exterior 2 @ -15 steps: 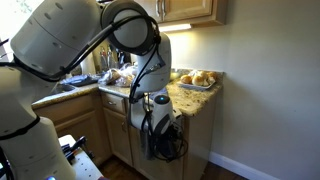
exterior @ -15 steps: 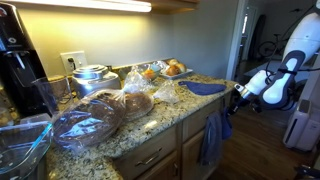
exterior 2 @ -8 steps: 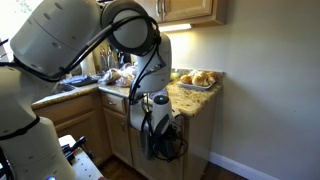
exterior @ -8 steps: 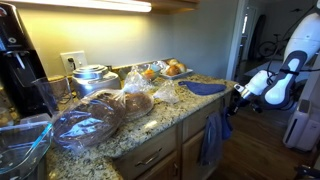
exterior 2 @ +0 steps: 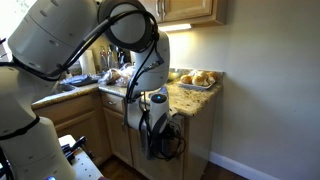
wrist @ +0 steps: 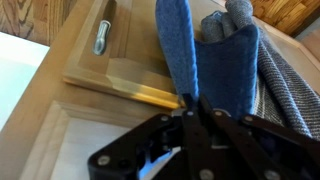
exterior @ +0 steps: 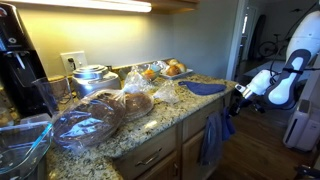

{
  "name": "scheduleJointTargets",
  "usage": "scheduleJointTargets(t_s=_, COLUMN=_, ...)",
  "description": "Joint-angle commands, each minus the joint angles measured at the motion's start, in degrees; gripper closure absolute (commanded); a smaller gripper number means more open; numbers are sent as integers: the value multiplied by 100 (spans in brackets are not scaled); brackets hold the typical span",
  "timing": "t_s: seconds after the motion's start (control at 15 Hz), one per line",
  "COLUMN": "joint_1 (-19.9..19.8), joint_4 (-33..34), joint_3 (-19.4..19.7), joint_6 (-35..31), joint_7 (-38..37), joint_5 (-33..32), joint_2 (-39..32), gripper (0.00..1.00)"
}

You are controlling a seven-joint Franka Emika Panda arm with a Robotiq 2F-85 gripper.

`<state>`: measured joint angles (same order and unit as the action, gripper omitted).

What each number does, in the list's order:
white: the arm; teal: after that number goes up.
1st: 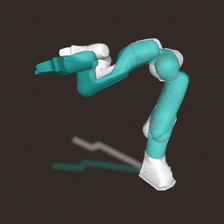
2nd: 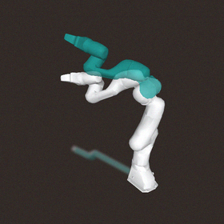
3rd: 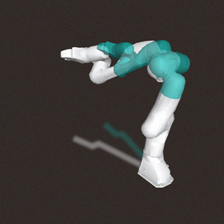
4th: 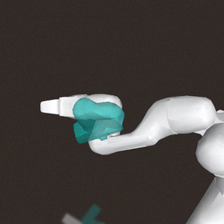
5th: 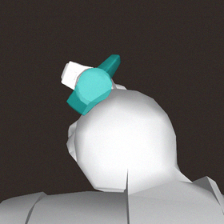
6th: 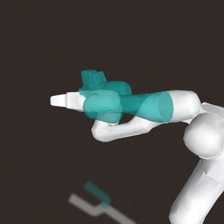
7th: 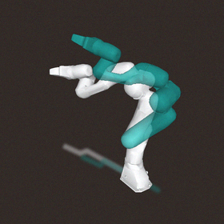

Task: Unhang the blue cloth from the drawer and place it on the right side of the counter

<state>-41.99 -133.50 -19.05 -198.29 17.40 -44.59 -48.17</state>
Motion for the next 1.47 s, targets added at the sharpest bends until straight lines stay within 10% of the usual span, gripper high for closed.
scheduleJointTargets(t_s=0.0, joint_1=-264, joint_4=-462, joint_3=-140, joint_6=0, joint_7=205, joint_5=70, joint_2=613, gripper=93)
scheduleJointTargets(t_s=1.4, joint_1=217, joint_4=-1923, joint_3=87, joint_6=0, joint_7=-279, joint_5=20, joint_2=2580, gripper=92)
